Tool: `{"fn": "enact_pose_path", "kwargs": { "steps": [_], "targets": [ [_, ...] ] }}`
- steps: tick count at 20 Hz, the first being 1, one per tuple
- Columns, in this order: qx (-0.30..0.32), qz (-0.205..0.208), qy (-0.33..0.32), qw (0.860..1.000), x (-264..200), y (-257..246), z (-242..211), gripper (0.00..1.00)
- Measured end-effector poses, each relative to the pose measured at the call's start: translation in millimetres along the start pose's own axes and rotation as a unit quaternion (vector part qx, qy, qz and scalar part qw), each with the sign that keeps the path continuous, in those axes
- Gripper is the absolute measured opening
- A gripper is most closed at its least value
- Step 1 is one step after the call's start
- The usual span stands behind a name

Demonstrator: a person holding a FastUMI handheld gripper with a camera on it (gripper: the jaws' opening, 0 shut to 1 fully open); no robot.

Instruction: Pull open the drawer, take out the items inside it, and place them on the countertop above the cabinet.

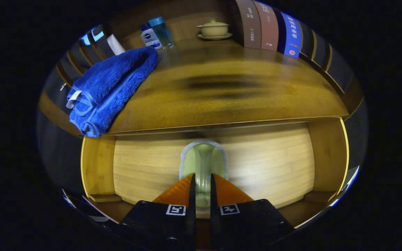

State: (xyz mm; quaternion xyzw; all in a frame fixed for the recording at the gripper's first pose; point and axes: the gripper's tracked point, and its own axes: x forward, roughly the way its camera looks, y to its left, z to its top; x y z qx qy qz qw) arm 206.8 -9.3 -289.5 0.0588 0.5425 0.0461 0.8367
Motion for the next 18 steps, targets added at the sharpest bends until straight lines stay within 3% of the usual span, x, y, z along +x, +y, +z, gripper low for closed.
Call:
{"fn": "enact_pose_path", "kwargs": {
  "steps": [10,18],
  "targets": [
    [-0.009,0.035,0.029,0.999,-84.5,16.9,-4.8,0.21],
    [-0.018,0.044,-0.040,0.998,-128.8,26.5,48.0,0.20]
  ]
}}
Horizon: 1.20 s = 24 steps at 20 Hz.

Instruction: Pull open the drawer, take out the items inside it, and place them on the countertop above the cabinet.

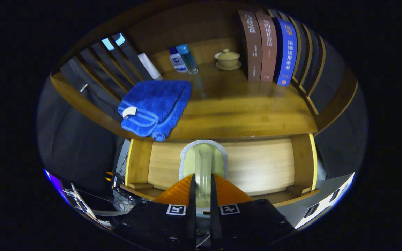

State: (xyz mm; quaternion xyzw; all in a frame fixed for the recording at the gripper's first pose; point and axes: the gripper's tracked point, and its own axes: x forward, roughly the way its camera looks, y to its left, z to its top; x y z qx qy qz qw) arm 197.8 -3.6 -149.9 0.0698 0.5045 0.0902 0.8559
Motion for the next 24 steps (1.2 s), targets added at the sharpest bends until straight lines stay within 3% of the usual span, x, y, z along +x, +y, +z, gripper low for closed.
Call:
{"fn": "enact_pose_path", "kwargs": {
  "steps": [12,24],
  "targets": [
    [-0.009,-0.076,-0.019,0.997,74.3,-40.0,96.6,0.20],
    [0.000,-0.086,-0.020,0.996,118.0,-56.0,142.2,0.21]
  ]
}}
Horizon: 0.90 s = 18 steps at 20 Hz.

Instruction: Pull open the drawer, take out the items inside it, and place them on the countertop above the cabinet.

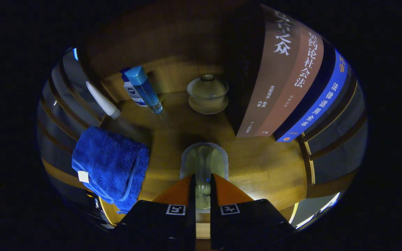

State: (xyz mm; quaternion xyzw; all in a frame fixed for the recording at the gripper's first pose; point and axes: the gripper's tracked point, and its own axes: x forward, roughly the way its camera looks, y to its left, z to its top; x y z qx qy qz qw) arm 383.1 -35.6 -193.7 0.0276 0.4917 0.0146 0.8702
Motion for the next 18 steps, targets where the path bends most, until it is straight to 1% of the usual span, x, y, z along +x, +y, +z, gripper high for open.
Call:
{"fn": "enact_pose_path", "kwargs": {
  "steps": [1,2,3,4,6,9,12,14,16,18],
  "targets": [
    [0.001,0.004,0.000,1.000,0.1,0.6,0.5,0.24],
    [0.000,0.007,-0.003,1.000,-0.1,1.7,1.8,0.24],
    [-0.002,0.008,-0.002,1.000,-0.6,1.9,1.2,0.27],
    [-0.003,0.011,-0.001,1.000,-1.6,3.3,-0.1,0.27],
    [0.000,0.013,-0.006,1.000,-4.0,6.0,-1.0,0.49],
    [-0.004,0.012,-0.039,0.999,-12.4,8.5,2.9,0.99],
    [-0.003,0.014,-0.089,0.996,-25.6,12.7,7.8,0.99],
    [0.000,0.031,-0.131,0.991,-41.4,18.1,9.0,0.99],
    [-0.005,0.050,-0.188,0.981,-64.4,23.0,11.6,0.99],
    [-0.022,0.064,-0.258,0.964,-93.8,25.3,12.5,0.99]
  ]
}}
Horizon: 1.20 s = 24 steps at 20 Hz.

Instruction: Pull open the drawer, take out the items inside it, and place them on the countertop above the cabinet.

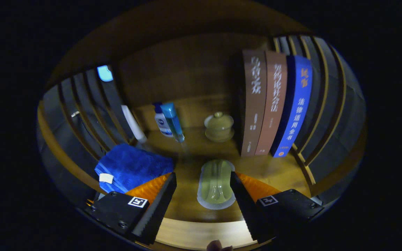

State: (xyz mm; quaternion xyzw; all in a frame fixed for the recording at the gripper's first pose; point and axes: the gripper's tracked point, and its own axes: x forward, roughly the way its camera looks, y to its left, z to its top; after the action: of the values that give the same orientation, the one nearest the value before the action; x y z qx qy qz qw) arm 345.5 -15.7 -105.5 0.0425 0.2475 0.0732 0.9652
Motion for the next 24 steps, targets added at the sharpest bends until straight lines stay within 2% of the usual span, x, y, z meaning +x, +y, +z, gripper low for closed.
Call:
{"fn": "enact_pose_path", "kwargs": {
  "steps": [2,5,8,11,14,15,17,19,24],
  "targets": [
    [-0.028,0.020,-0.063,0.997,-34.7,8.6,11.1,0.99],
    [-0.039,0.061,-0.149,0.986,-93.3,30.6,13.5,1.00],
    [-0.050,0.066,-0.211,0.974,-144.1,40.1,-4.4,0.99],
    [-0.030,0.082,-0.254,0.963,-185.9,60.5,-29.7,0.99],
    [-0.058,0.046,-0.296,0.952,-216.7,58.3,-51.8,0.99],
    [-0.066,0.033,-0.301,0.951,-225.3,60.6,-63.8,0.99],
    [-0.055,0.035,-0.307,0.950,-237.3,77.6,-89.9,0.99],
    [-0.048,0.035,-0.292,0.954,-234.1,83.8,-123.7,0.99],
    [-0.050,-0.008,-0.265,0.963,-216.4,68.6,-192.9,1.00]
  ]
}}
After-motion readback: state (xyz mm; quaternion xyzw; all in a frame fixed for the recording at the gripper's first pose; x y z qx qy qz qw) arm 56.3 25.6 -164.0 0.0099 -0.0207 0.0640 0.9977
